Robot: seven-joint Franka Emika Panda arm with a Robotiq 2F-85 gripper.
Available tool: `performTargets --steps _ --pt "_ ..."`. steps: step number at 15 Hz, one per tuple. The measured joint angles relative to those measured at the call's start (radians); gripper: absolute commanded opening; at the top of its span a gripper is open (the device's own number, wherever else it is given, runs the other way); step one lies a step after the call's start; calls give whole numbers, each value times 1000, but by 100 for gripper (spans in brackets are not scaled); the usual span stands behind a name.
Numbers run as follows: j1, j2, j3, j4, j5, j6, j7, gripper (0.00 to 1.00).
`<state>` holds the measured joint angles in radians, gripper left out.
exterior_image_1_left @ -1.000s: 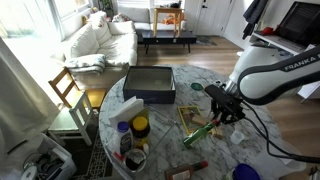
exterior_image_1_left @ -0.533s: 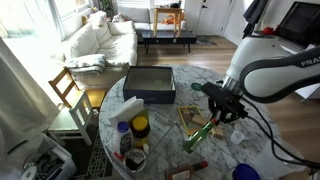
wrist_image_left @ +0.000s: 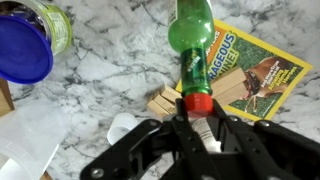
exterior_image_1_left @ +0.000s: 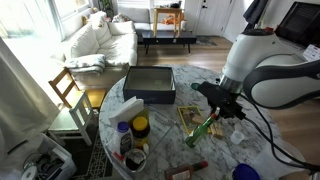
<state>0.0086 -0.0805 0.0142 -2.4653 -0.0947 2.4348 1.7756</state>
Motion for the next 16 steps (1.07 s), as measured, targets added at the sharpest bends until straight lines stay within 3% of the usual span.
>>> performTargets --steps 16 --pt "5 -36 114 0 -429 -111 231 6"
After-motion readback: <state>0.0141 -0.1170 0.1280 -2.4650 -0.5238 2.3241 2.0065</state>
